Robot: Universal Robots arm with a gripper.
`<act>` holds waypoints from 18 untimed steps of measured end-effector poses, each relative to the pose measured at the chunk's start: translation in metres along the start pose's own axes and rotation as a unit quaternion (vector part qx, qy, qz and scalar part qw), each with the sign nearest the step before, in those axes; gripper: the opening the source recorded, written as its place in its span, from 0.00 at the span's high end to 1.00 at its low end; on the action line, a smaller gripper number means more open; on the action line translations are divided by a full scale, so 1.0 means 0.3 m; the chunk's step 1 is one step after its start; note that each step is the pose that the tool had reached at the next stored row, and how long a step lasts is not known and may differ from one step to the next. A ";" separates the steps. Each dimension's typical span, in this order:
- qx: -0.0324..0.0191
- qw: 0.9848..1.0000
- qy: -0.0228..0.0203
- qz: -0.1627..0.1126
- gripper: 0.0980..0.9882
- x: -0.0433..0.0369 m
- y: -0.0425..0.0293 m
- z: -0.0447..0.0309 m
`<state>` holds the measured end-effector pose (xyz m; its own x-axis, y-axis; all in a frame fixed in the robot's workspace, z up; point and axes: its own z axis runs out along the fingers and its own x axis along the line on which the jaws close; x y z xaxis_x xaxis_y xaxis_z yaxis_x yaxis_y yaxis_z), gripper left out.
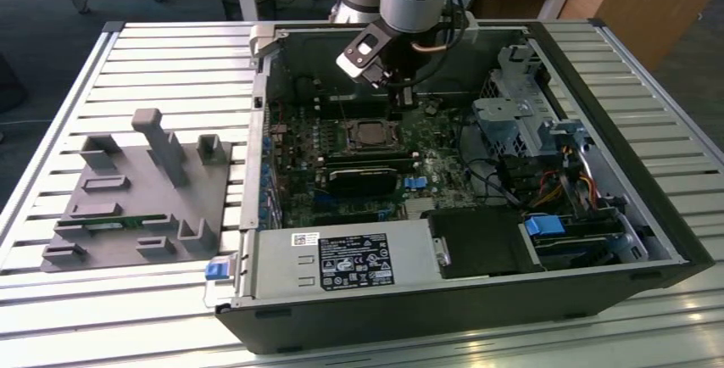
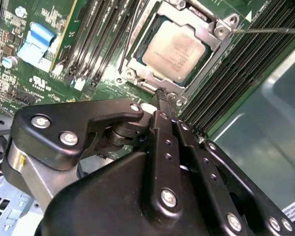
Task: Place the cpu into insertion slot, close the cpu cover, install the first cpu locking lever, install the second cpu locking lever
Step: 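Close the cpu cover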
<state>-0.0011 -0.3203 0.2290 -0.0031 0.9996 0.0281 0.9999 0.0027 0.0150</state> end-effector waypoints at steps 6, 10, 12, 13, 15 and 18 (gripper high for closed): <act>0.000 1.000 0.000 0.000 0.98 0.000 -0.023 0.001; 0.000 1.000 0.000 0.000 0.98 0.000 -0.042 0.001; 0.000 1.000 0.000 0.000 0.98 0.000 -0.052 0.000; 0.000 1.000 0.000 0.000 0.98 0.000 -0.058 0.000; 0.000 1.000 0.000 0.000 0.98 0.000 -0.068 0.000; 0.000 1.000 0.000 0.000 0.98 0.000 -0.078 0.000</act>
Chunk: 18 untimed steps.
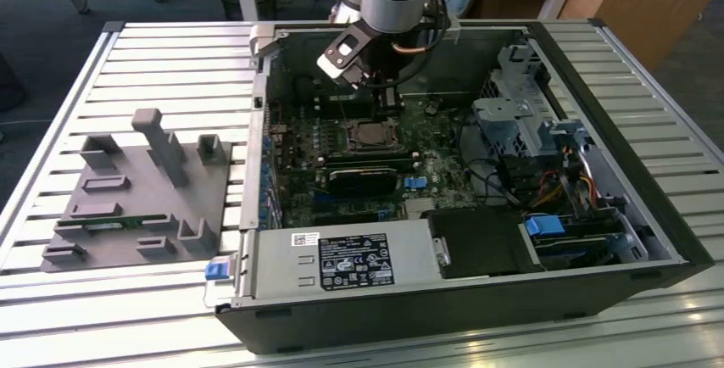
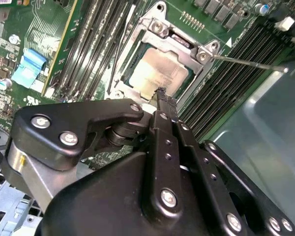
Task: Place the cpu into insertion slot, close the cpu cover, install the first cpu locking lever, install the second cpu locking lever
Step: 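Close the cpu cover, then install the first cpu locking lever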
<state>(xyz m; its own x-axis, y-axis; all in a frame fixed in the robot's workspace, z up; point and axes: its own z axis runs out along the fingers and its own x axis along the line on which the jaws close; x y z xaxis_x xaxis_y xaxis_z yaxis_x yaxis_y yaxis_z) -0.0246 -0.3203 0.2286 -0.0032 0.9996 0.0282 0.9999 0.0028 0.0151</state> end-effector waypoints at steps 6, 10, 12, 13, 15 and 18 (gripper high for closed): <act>0.000 1.000 0.000 0.000 0.98 0.000 -0.014 0.000; 0.000 1.000 0.000 0.000 0.98 0.000 -0.016 0.000; 0.000 1.000 0.000 0.000 0.98 0.000 -0.016 0.000; 0.000 1.000 0.000 0.000 0.98 0.000 -0.016 0.000; 0.000 1.000 0.000 0.000 0.98 0.000 -0.016 -0.002; 0.000 1.000 0.000 0.000 0.98 0.000 -0.016 -0.008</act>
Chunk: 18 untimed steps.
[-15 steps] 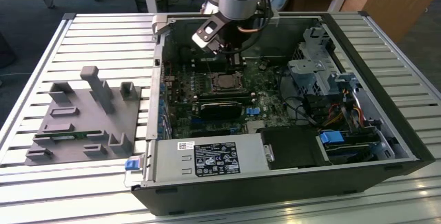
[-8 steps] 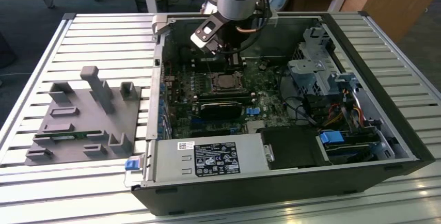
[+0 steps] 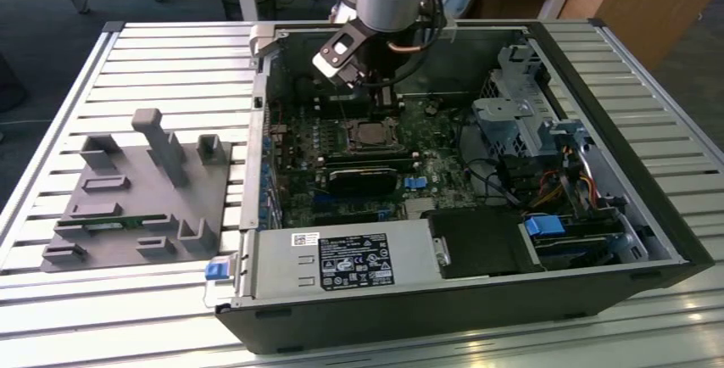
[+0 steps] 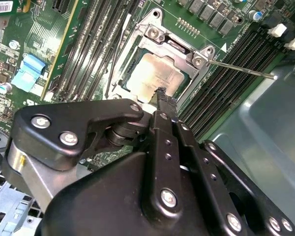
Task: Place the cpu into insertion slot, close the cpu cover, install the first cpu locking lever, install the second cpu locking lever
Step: 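Install the first cpu locking lever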
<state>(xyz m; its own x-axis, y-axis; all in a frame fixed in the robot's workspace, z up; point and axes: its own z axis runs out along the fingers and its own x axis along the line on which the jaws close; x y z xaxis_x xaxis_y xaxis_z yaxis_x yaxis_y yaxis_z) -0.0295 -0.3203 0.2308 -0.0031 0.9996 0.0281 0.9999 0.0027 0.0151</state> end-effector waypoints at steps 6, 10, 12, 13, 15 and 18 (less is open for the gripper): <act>0.000 1.000 0.000 0.000 0.98 0.001 0.000 -0.021; 0.000 1.000 0.000 0.000 0.98 0.001 0.001 -0.046; 0.000 1.000 0.000 0.000 0.98 0.002 0.001 -0.065; 0.000 1.000 0.000 0.000 0.98 0.002 0.001 -0.077; 0.000 1.000 0.000 0.000 0.98 0.003 0.002 -0.098; 0.000 1.000 0.000 0.000 0.98 0.004 0.002 -0.128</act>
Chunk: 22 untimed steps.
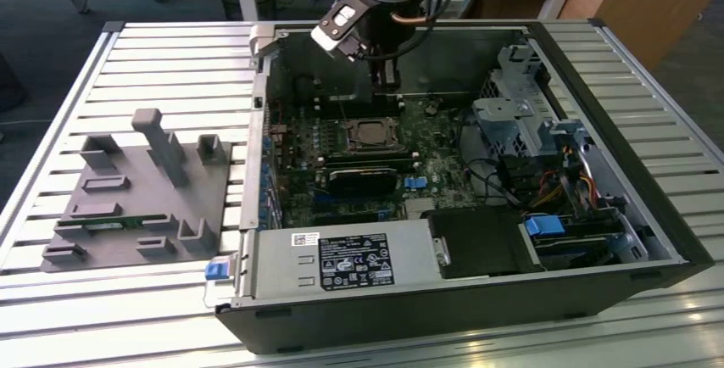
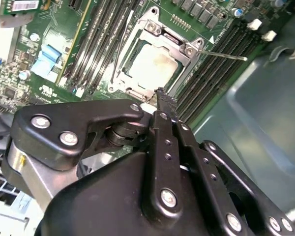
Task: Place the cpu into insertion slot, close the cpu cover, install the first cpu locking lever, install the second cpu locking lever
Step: 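Install the first cpu locking lever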
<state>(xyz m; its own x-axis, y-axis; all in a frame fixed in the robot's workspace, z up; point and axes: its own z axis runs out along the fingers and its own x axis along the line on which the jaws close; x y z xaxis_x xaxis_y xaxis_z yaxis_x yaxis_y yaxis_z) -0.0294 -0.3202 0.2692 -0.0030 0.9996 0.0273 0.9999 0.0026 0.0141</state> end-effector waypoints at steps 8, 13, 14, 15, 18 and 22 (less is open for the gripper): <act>0.000 1.000 -0.001 -0.004 0.98 0.001 0.000 -0.024; 0.001 0.999 -0.001 -0.039 0.98 0.001 0.000 -0.024; 0.001 0.999 -0.001 -0.045 0.98 0.001 0.000 -0.024; 0.001 0.999 0.000 -0.051 0.98 0.001 0.000 -0.024; 0.002 0.998 0.000 -0.067 0.98 0.001 0.000 -0.024; 0.002 0.997 0.000 -0.081 0.98 0.001 0.000 -0.024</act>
<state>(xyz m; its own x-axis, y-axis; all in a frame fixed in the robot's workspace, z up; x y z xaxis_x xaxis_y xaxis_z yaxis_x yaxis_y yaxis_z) -0.0294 -0.3201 0.2765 -0.1644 0.9861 0.0250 0.9863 0.1641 0.0142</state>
